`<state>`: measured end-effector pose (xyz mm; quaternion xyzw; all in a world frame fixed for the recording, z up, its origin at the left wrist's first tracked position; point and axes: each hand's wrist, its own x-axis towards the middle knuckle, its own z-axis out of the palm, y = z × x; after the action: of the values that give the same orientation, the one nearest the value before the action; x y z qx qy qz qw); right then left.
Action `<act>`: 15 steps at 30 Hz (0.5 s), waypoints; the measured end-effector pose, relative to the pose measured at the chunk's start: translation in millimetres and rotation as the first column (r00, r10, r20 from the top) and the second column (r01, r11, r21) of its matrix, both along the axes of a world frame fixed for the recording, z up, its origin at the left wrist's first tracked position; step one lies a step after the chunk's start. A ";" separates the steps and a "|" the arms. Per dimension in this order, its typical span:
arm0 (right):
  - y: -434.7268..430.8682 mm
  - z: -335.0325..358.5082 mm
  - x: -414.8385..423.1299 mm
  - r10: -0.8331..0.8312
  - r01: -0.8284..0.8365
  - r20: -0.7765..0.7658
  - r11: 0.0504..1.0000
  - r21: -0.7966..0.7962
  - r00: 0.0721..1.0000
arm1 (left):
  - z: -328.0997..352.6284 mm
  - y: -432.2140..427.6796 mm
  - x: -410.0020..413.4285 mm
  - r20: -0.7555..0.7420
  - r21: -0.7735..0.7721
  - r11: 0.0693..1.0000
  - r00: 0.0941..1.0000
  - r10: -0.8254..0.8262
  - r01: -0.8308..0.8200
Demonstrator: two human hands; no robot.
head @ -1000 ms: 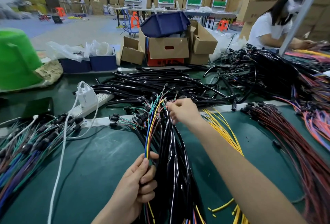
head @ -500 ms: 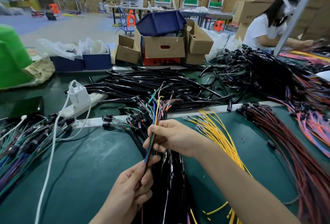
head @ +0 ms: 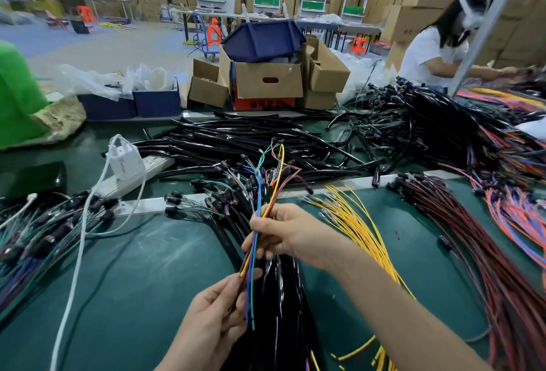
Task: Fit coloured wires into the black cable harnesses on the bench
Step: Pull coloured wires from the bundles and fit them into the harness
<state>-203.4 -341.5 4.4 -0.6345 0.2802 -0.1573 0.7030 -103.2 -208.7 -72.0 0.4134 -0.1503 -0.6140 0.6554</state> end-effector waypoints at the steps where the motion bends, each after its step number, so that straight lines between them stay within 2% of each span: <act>1: 2.9 -3.3 0.5 -0.012 0.012 0.015 1.000 0.015 1.000 | 0.4 -0.2 -0.3 -0.016 -0.004 1.000 1.000 0.004 -0.004; 7: -2.9 -4.8 -2.2 -0.269 0.258 0.150 0.962 0.086 0.951 | 4.7 -0.3 1.6 -0.014 -0.050 0.993 0.994 0.106 -0.107; 11: -10.6 -1.7 -6.1 -0.360 0.338 0.212 0.931 0.135 0.908 | 2.2 -0.1 1.8 0.005 -0.047 0.989 0.990 0.140 -0.140; 13: -12.3 -1.4 -7.8 -0.369 0.345 0.218 0.928 0.139 0.904 | 2.1 -0.7 3.1 -0.075 -0.007 0.991 0.988 0.133 -0.133; 15: -13.3 -1.9 -9.3 -0.374 0.347 0.230 0.926 0.151 0.898 | 2.2 -0.7 6.4 -0.255 0.028 0.997 0.964 0.076 -0.071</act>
<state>-212.8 -354.8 2.5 -0.5079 0.3082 -0.3499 0.7243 -96.7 -209.4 -69.8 0.3422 -0.0435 -0.6388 0.6877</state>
